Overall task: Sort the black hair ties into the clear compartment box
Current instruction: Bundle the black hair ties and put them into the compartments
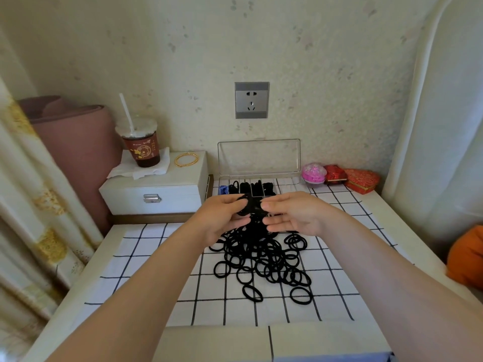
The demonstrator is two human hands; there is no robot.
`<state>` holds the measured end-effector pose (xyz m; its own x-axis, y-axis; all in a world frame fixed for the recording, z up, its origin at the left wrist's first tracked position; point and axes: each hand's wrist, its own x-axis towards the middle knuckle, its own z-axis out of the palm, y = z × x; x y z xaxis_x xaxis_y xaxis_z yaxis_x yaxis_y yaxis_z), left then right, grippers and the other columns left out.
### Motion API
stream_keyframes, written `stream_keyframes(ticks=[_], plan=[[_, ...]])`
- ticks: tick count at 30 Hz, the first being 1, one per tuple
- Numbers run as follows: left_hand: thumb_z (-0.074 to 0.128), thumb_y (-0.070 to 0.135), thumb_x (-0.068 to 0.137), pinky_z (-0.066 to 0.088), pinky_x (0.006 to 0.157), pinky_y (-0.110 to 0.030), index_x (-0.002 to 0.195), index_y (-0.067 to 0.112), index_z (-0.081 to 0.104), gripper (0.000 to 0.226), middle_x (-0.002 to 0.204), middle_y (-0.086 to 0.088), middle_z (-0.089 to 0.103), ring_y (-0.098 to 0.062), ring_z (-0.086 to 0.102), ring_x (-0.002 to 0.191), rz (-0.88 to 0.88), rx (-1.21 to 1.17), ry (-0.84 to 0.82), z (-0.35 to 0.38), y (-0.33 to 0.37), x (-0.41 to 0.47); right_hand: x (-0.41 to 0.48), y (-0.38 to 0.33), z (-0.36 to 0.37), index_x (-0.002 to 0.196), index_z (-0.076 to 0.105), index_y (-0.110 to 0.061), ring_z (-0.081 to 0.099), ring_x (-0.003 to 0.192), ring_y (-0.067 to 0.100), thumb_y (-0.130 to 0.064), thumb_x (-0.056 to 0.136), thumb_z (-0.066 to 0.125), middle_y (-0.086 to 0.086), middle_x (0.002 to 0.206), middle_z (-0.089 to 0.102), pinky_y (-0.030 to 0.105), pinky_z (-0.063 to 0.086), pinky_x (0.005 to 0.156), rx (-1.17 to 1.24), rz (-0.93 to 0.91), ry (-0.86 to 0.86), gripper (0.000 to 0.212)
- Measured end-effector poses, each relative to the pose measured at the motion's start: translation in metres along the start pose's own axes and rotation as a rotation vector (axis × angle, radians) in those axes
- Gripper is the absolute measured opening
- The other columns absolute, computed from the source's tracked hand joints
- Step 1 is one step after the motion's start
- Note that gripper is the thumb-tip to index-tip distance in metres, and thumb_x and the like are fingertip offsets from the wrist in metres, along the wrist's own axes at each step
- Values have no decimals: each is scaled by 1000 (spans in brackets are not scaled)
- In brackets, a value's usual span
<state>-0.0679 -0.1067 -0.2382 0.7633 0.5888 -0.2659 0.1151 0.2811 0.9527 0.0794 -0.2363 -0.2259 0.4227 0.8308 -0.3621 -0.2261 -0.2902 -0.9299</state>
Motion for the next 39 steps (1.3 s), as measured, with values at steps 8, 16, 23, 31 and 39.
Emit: stream_keyframes(ticks=[8, 16, 23, 31, 39], plan=[[66, 10, 93, 58, 68, -21, 109, 12, 73, 18, 108, -11, 71, -19, 71, 93, 17, 97, 159, -2, -5, 2, -5, -8, 0, 112, 69, -5, 72, 82, 23, -5, 89, 69, 11, 93, 75, 27, 60, 63, 114, -101, 16, 23], [62, 16, 96, 58, 74, -23, 106, 11, 74, 17, 92, -4, 74, -12, 70, 84, -16, 23, -67, 12, 1, -4, 0, -4, 14, 101, 72, -8, 69, 63, 14, -6, 81, 79, 10, 85, 76, 21, 47, 48, -30, -104, 121, 21], [60, 32, 97, 59, 80, -29, 112, 8, 72, 30, 101, -7, 74, -16, 71, 90, -37, -5, -95, 13, 4, -5, 0, 0, 14, 94, 73, -9, 68, 62, 14, -4, 80, 79, 11, 82, 75, 23, 50, 49, -164, -184, 203, 16], [62, -2, 92, 58, 71, -18, 105, 14, 71, 22, 95, -2, 75, -9, 72, 85, 48, 80, -87, 15, -1, -4, -1, 1, 3, 116, 66, -9, 71, 83, 23, -21, 89, 73, 11, 102, 72, 27, 55, 57, -111, -37, 19, 31], [75, 11, 86, 59, 75, -21, 111, 14, 71, 26, 103, -8, 73, -13, 72, 88, 181, 350, -47, 33, 6, 21, 11, -13, -26, 113, 67, 5, 71, 67, 16, -11, 89, 71, 15, 87, 73, 25, 59, 60, -105, -24, 24, 30]])
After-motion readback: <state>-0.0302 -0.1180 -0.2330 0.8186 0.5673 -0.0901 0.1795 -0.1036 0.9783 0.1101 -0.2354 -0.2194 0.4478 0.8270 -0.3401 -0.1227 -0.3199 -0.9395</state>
